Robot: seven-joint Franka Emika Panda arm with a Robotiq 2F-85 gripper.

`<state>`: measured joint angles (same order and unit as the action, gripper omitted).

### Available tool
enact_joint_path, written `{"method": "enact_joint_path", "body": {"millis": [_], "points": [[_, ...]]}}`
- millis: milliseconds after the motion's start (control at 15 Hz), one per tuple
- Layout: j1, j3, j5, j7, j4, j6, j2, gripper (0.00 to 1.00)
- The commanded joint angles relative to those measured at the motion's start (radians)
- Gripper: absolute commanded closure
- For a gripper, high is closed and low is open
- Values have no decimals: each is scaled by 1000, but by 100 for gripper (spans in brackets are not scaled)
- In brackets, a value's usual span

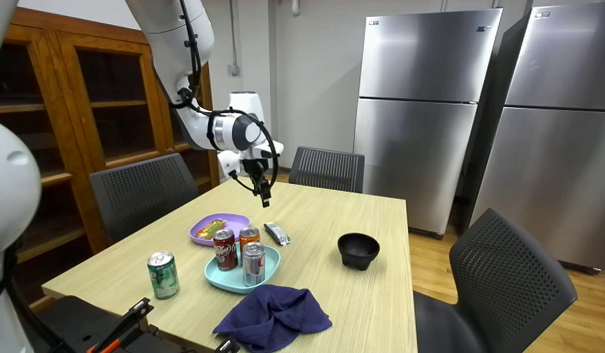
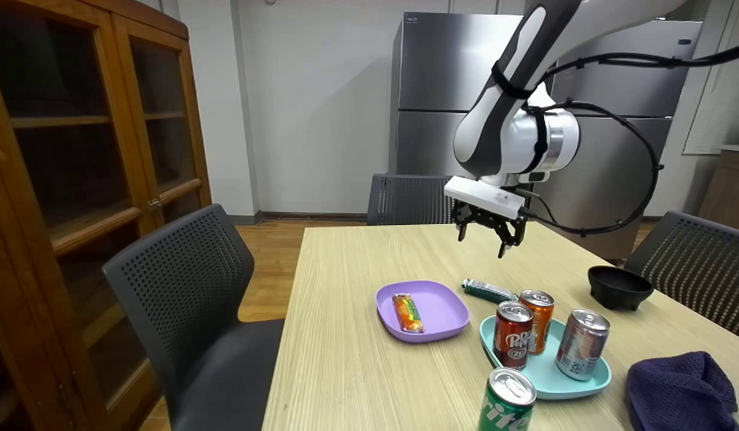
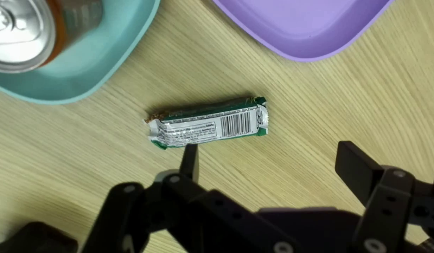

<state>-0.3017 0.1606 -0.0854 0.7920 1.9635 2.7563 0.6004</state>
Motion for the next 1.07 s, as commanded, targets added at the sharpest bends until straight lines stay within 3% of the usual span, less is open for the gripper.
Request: {"method": "enact_joint_path", "body": {"millis": [0, 400, 1000], "points": [[-44, 41, -15, 197, -17, -10, 23, 0], [-27, 48, -27, 464, -60, -86, 68, 0], [64, 10, -103, 757, -138, -245, 117, 0]]}}
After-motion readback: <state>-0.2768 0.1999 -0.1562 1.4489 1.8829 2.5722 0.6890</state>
